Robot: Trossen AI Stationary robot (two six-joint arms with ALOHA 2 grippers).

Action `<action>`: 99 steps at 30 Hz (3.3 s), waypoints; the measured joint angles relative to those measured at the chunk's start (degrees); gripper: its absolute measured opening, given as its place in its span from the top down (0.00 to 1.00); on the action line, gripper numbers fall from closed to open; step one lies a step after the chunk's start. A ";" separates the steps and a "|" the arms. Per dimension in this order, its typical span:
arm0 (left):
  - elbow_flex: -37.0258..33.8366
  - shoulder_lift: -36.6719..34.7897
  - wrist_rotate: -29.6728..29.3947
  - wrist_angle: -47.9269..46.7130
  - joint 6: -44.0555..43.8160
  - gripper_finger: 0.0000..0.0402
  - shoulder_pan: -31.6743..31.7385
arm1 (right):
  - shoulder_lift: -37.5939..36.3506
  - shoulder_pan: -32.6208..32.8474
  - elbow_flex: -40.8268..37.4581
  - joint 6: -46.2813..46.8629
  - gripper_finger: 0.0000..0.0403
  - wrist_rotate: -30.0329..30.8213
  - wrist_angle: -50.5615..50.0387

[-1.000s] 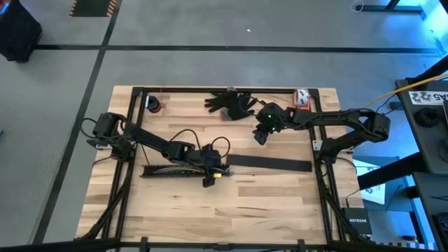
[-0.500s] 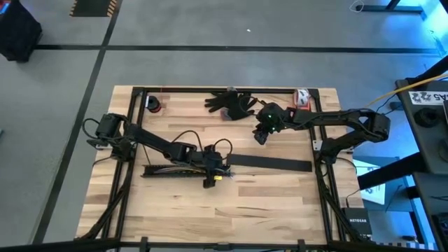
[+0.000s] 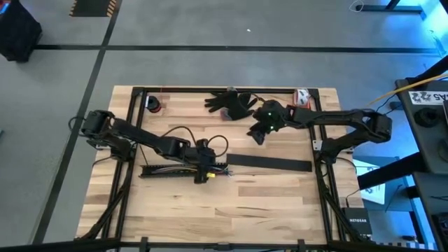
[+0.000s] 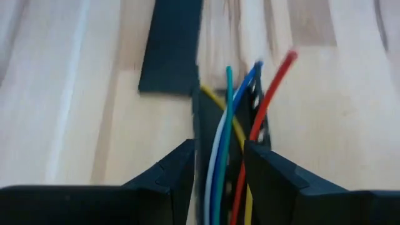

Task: Ziptie cables
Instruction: Close the black cable duct

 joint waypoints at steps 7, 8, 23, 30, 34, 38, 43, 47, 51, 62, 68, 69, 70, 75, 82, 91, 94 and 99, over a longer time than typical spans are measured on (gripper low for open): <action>-0.74 -5.68 -0.05 -12.39 -1.22 0.67 -1.34 | 2.34 15.16 8.18 0.51 0.63 2.50 4.13; -1.26 -6.26 -0.05 -12.84 -1.51 0.67 -1.73 | 3.58 17.61 9.25 0.49 0.64 5.05 4.13; -7.29 -7.34 -0.05 -7.85 -4.72 0.67 -5.93 | 28.03 29.67 30.00 0.54 0.96 19.18 -3.15; -10.23 -7.48 -0.09 -4.01 -7.62 0.67 -6.19 | 32.04 29.67 30.99 0.73 0.99 18.03 -9.97; -10.54 -7.50 -0.07 -3.46 -8.63 0.67 -6.53 | 32.44 29.67 30.97 0.94 0.99 18.28 -12.94; -10.63 -7.43 -0.08 -2.97 -8.61 0.67 -6.60 | 33.28 29.67 30.97 -0.33 1.00 18.59 -13.71; -10.83 -7.25 0.13 -2.95 -8.41 0.67 -6.60 | 35.32 29.61 31.20 -1.14 1.00 19.28 -15.14; -10.78 -7.26 0.02 -2.89 -8.61 0.67 -6.58 | 36.42 29.63 30.79 -0.93 1.00 20.63 -17.92; -10.80 -7.21 -0.01 -2.98 -8.48 0.67 -6.58 | 36.45 29.63 30.82 -0.86 1.00 20.56 -19.77; -10.75 -7.23 -0.12 -2.10 -8.42 0.67 -6.54 | 39.07 30.41 30.70 0.88 1.00 19.18 -19.08; -10.70 -7.50 -0.14 -2.07 -8.61 0.67 -6.54 | 36.12 30.37 32.92 0.68 1.00 21.28 -27.18; -10.53 -7.50 -0.11 -2.37 -8.72 0.67 -6.54 | 34.94 30.37 33.47 0.31 1.00 21.65 -27.95; -10.27 -7.50 -0.08 -3.11 -8.89 0.67 -6.54 | 33.60 30.37 33.73 -0.07 1.00 21.81 -29.57; -8.03 -7.72 -0.07 -5.40 -9.04 0.67 -6.57 | 27.86 30.32 31.29 -4.52 1.00 23.94 -37.25; -5.70 -7.82 -0.39 -6.17 -13.70 0.67 -5.71 | 15.55 24.44 19.90 -8.72 0.90 20.71 -27.55; -5.68 -7.82 -0.91 -5.11 -26.95 0.67 -3.44 | 6.65 14.57 -2.37 -8.45 0.46 5.46 6.08; -5.68 -7.80 -0.92 -5.10 -30.11 0.67 -3.02 | 6.56 14.20 -4.79 -10.33 0.34 5.48 10.71; -5.68 -7.80 -1.12 -5.06 -31.58 0.67 -2.92 | 6.56 14.20 -5.23 -18.01 0.21 9.10 11.30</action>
